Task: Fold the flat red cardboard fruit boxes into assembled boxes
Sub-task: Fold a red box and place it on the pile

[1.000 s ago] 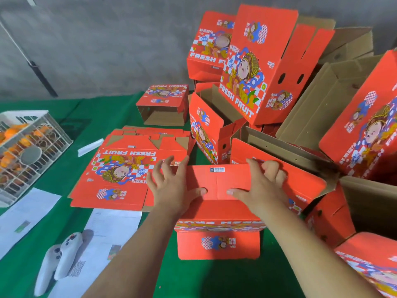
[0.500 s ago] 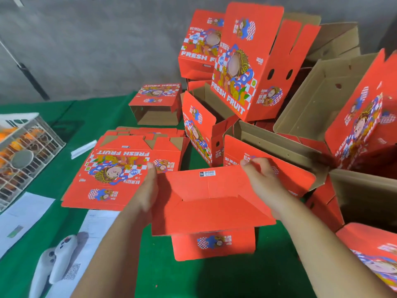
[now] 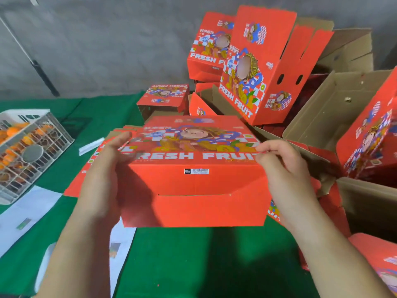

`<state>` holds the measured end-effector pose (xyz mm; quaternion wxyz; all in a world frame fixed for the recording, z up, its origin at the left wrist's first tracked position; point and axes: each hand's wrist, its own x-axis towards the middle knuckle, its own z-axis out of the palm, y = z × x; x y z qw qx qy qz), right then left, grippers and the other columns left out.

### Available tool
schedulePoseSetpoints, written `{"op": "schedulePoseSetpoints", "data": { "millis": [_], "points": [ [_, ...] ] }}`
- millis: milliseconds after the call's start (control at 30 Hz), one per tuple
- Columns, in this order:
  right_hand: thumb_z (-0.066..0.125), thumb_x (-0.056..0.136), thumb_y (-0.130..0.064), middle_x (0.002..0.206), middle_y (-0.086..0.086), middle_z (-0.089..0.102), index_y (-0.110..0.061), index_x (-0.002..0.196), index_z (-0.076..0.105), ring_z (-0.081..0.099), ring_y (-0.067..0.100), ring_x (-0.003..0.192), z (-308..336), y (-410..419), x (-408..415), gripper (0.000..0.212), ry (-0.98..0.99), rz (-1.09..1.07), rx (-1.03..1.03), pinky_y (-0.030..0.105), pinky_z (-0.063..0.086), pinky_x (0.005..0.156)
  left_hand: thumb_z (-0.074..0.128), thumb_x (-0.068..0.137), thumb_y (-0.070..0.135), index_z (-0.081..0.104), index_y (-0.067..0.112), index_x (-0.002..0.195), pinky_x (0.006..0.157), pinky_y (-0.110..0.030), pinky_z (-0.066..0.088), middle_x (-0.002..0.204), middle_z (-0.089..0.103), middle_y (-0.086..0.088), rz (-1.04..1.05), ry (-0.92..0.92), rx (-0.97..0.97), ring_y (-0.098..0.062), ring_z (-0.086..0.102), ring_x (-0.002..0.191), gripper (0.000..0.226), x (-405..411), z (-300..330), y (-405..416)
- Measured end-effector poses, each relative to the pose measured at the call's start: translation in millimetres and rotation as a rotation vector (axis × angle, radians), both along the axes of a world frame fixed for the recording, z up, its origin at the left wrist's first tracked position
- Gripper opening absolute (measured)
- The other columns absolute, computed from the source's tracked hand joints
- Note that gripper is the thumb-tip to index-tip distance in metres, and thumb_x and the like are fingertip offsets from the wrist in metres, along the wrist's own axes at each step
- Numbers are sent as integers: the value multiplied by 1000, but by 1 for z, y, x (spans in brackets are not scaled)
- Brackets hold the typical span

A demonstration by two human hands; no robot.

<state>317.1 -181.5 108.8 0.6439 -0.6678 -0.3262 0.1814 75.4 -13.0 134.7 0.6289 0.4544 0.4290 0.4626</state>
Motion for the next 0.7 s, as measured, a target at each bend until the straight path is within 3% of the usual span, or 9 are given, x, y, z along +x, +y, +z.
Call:
{"op": "schedulePoseSetpoints", "data": {
  "millis": [67, 133, 233, 300, 367, 500, 600, 633, 700],
  "points": [
    [61, 75, -28, 122, -7, 69, -43, 104, 69, 66, 9, 111, 2, 3, -5, 33, 100, -40, 145, 38, 54, 97, 57, 79, 16, 66, 29, 137, 84, -39, 59, 148, 60, -5, -23, -135, 216, -26, 73, 111, 60, -8, -9, -16],
    [63, 78, -27, 129, -15, 65, -50, 120, 61, 64, 0, 116, 2, 6, -5, 48, 115, -63, 216, 35, 53, 100, 45, 71, 4, 57, 28, 147, 76, -39, 63, 154, 55, 0, -63, -178, 330, -26, 66, 125, 80, -8, -26, -22],
    [67, 84, -45, 120, -8, 75, -34, 121, 67, 72, 9, 107, -6, 4, 15, 38, 68, 20, 72, 43, 58, 99, 42, 64, -10, 49, 30, 150, 98, -35, 56, 158, 50, 5, -149, -143, 465, -24, 47, 146, 95, 5, -33, -23],
    [65, 87, -49, 104, -9, 80, -29, 114, 73, 76, 13, 97, -10, -2, 35, 34, -33, 57, -4, 34, 62, 88, 45, 67, -14, 43, 37, 154, 99, -27, 54, 160, 46, 13, -193, -89, 544, -14, 45, 147, 100, 19, -31, -23],
    [65, 91, -45, 104, -14, 79, -32, 115, 73, 76, 8, 96, -11, -12, 53, 28, -98, 47, 50, 17, 58, 75, 48, 71, -23, 34, 34, 160, 99, -22, 52, 162, 42, 12, -270, -33, 678, -10, 46, 145, 107, 38, -29, -28],
    [65, 97, -38, 108, -28, 74, -21, 134, 60, 67, -13, 93, -6, -27, 87, 40, -242, -30, 209, 6, 51, 74, 44, 85, -22, 18, 18, 165, 112, -29, 46, 168, 34, 6, -222, -119, 760, -14, 38, 151, 93, 92, -29, -46],
    [62, 103, -30, 128, -19, 67, -9, 146, 50, 64, 0, 114, -9, -31, 126, 49, -451, -215, 193, 23, 53, 95, 44, 93, -16, 7, 6, 165, 126, -48, 29, 171, 25, -11, -233, -205, 682, -27, 28, 156, 84, 142, -33, -56],
    [61, 102, -33, 139, -7, 62, -11, 151, 48, 59, 12, 125, -9, -31, 143, 55, -571, -342, 126, 37, 47, 106, 47, 96, -10, 6, 5, 165, 126, -50, 29, 170, 25, -13, -278, -178, 676, -28, 28, 156, 82, 156, -33, -56],
    [60, 97, -41, 159, 16, 42, -16, 161, 35, 37, 31, 147, -4, -26, 164, 73, -626, -585, -122, 50, 26, 120, 52, 99, 1, 7, 4, 165, 125, -56, 28, 169, 26, -18, -453, -6, 742, -28, 33, 154, 80, 184, -30, -52]
  ]
}}
